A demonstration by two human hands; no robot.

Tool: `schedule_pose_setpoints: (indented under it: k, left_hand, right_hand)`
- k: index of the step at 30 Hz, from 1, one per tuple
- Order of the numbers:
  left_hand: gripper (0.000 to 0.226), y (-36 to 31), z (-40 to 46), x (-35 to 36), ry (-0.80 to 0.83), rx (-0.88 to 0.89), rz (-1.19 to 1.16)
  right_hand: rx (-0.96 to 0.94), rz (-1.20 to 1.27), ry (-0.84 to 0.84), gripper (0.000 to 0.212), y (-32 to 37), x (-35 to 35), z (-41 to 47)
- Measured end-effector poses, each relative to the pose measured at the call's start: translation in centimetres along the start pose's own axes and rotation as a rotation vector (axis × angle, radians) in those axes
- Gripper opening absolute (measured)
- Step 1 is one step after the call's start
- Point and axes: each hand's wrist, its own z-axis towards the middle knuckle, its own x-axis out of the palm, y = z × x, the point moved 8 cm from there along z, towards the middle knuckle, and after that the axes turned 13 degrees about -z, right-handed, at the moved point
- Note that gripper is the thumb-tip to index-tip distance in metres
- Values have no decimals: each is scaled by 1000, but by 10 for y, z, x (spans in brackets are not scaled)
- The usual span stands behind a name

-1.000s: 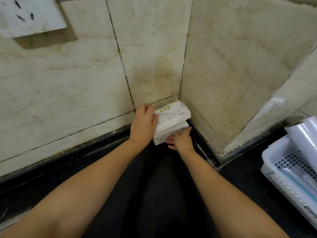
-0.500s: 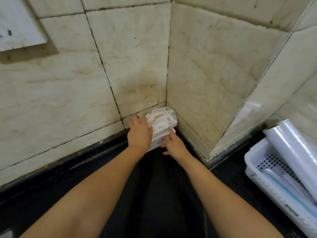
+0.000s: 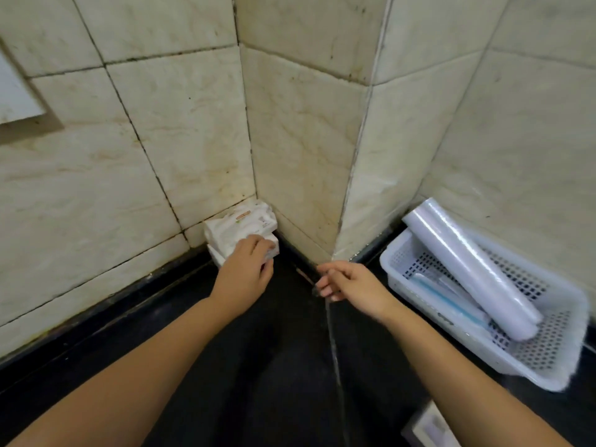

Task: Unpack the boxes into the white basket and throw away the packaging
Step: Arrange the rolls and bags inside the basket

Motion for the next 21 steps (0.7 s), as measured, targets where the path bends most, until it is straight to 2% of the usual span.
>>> schedule_pose_setpoints:
  k: [4, 8, 10, 13, 15, 17, 21]
  left_hand:
    - [26, -85, 1, 66, 173, 263, -79]
    - [35, -157, 18, 132, 319, 360, -149]
    - [36, -177, 32, 157, 369, 348, -189]
    - [26, -187, 57, 195, 443, 267, -234]
    - [27, -184, 73, 218, 521, 127, -248]
    - [29, -175, 84, 244, 641, -45, -243]
    - [29, -156, 99, 280, 747, -196, -85]
  right_hand:
    - [72, 44, -276, 32, -48, -90, -51]
    - [210, -137, -484, 31, -115, -167, -90]
    - [288, -327, -434, 31, -145, -184, -96]
    - [339, -584, -206, 36, -180, -180, -88]
    - [291, -628, -101, 35, -196, -168, -79]
    - [264, -659, -57, 25, -203, -159, -71]
    - [258, -659, -65, 45, -212, -152, -60]
